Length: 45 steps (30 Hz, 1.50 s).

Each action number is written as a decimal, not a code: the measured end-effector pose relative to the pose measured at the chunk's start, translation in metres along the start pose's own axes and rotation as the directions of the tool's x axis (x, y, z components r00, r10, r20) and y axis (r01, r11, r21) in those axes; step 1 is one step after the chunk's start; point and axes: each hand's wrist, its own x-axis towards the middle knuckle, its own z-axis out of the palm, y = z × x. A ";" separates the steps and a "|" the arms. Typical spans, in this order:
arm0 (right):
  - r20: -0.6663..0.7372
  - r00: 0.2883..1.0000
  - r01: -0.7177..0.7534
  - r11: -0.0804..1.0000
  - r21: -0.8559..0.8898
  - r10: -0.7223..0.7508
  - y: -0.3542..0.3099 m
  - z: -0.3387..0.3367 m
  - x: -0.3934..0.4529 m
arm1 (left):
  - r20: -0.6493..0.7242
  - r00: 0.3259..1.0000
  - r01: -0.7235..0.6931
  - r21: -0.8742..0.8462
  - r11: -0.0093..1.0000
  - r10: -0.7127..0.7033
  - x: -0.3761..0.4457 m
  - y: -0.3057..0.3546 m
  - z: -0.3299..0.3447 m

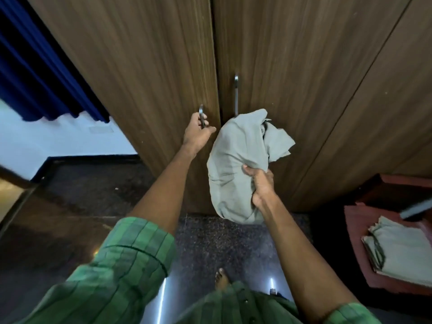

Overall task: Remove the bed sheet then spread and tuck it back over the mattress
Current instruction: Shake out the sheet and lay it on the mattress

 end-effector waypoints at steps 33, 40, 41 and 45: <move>0.484 0.830 -0.121 0.936 -0.330 0.277 0.016 0.016 -0.040 | -0.917 0.239 0.407 -0.205 0.890 -0.320 -0.212 -0.037 -0.060; 0.513 0.806 -0.137 0.937 -0.321 0.294 0.027 0.057 -0.022 | -0.839 0.305 0.413 -0.311 0.856 -0.451 -0.201 -0.065 -0.059; 0.521 0.802 -0.137 0.938 -0.317 0.293 0.030 0.063 -0.019 | -0.788 0.371 0.430 -0.323 0.843 -0.491 -0.200 -0.070 -0.052; 0.533 0.785 -0.163 0.935 -0.315 0.316 0.040 0.082 -0.011 | -0.505 0.559 0.435 -0.497 0.751 -0.658 -0.194 -0.099 -0.056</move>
